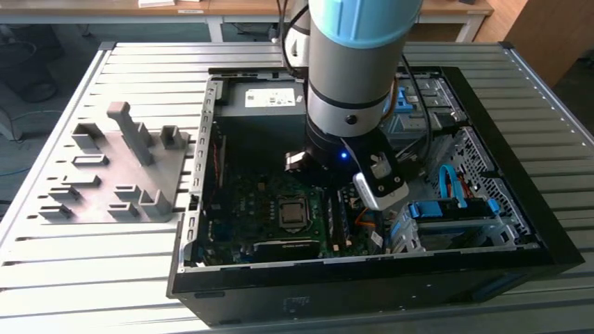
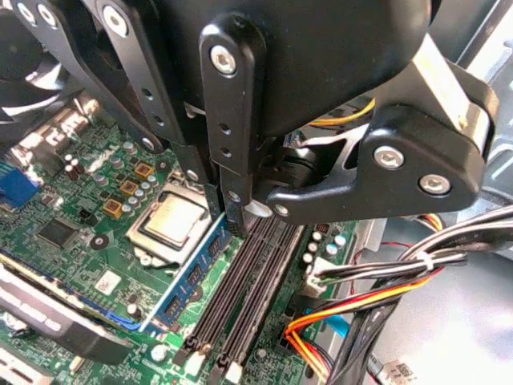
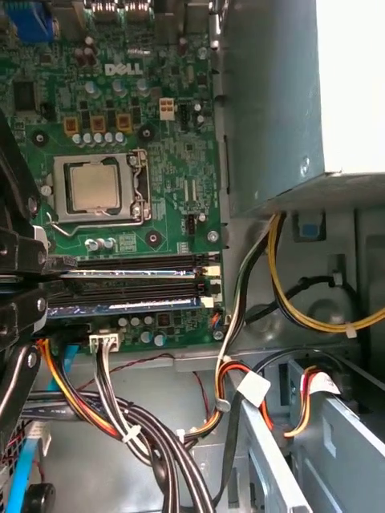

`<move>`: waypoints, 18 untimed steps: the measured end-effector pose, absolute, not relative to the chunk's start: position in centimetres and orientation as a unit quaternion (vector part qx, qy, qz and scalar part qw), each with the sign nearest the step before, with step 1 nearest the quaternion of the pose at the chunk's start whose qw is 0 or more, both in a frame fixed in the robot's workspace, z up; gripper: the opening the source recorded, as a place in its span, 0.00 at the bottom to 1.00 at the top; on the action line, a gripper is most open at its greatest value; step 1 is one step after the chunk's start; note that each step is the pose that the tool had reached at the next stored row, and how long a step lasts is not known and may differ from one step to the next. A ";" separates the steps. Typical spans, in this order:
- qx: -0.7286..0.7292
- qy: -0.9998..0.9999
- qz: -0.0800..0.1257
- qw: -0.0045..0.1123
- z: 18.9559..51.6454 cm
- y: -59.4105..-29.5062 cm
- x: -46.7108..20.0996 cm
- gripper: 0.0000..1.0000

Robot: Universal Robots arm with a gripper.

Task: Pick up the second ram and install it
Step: 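Insert the second ram into the second slot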

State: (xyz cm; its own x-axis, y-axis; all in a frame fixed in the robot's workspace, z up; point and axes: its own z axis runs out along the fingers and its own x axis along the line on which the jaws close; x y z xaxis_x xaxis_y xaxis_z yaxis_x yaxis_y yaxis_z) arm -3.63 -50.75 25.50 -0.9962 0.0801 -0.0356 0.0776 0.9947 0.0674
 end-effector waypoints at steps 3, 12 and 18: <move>0.037 0.999 0.032 0.018 24.6 -50.4 -3.4 0.14; 0.025 0.999 0.031 0.018 22.8 -49.6 -3.3 0.14; 0.026 0.999 0.026 0.018 22.4 -49.6 -3.4 0.14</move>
State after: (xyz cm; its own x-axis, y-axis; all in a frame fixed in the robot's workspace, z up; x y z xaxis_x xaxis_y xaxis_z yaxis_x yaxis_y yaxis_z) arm -3.35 -49.59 22.42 -0.9979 0.0538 -0.0351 0.0520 0.9973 0.0527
